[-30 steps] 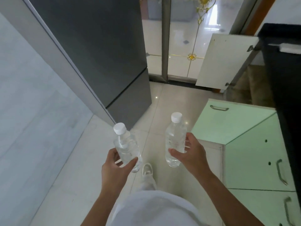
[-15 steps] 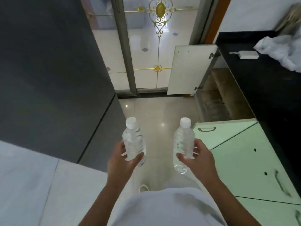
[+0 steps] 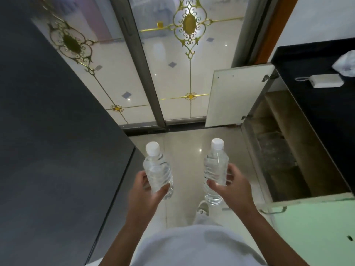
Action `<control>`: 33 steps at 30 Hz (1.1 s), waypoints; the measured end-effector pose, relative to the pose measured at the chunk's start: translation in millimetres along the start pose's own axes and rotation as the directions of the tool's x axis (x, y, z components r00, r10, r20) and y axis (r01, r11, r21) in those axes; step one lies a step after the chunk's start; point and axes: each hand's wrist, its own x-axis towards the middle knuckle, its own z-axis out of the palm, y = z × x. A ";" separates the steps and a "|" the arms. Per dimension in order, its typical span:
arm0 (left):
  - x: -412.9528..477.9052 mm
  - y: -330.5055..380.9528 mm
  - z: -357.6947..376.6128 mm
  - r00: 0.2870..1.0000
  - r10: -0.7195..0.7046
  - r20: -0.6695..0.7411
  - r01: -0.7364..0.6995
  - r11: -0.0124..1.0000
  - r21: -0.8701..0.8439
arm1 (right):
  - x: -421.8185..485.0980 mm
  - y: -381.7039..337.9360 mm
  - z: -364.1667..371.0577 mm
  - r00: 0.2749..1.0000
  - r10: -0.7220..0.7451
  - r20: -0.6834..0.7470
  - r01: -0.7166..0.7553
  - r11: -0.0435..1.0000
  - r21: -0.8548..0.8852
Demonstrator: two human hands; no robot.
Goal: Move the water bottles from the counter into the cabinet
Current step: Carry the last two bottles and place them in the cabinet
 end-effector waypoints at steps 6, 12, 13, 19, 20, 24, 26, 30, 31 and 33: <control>90.7 33.4 -7.8 0.999 0.018 -0.048 -0.019 1.000 -0.020 | 118.5 -68.6 23.7 0.992 -0.090 0.086 0.091 0.996 -0.004; 206.9 59.1 24.3 0.994 0.068 0.090 -0.069 0.998 0.010 | 189.0 -86.5 27.8 0.998 -0.041 -0.038 0.042 0.998 0.035; 227.9 63.7 35.0 0.990 0.071 0.125 -0.073 0.997 0.012 | 196.0 -83.7 24.5 0.997 -0.008 -0.076 0.011 0.999 0.044; 338.2 113.5 110.4 0.914 0.139 0.382 -0.182 0.980 0.079 | 203.0 -54.6 -7.7 0.866 0.312 -0.392 -0.280 0.950 0.138; 351.8 123.2 125.1 0.891 0.149 0.428 -0.206 0.974 0.090 | 200.6 -49.4 -12.1 0.818 0.372 -0.439 -0.326 0.928 0.178; 374.1 163.7 182.3 0.753 0.190 0.631 -0.356 0.923 0.146 | 172.7 -26.2 -22.3 0.592 0.556 -0.583 -0.459 0.828 0.324; 371.9 182.8 209.1 0.678 0.182 0.712 -0.407 0.900 0.157 | 159.7 -17.8 -26.9 0.467 0.624 -0.627 -0.489 0.773 0.404; 357.7 207.0 258.9 0.535 0.178 0.826 -0.502 0.853 0.141 | 150.2 -1.2 -35.6 0.281 0.715 -0.641 -0.500 0.679 0.538; 354.9 209.5 268.8 0.509 0.174 0.843 -0.515 0.846 0.136 | 152.8 5.2 -38.6 0.260 0.728 -0.635 -0.490 0.666 0.562; 351.1 214.1 283.5 0.481 0.166 0.861 -0.536 0.833 0.138 | 163.3 13.9 -46.8 0.250 0.751 -0.611 -0.481 0.644 0.595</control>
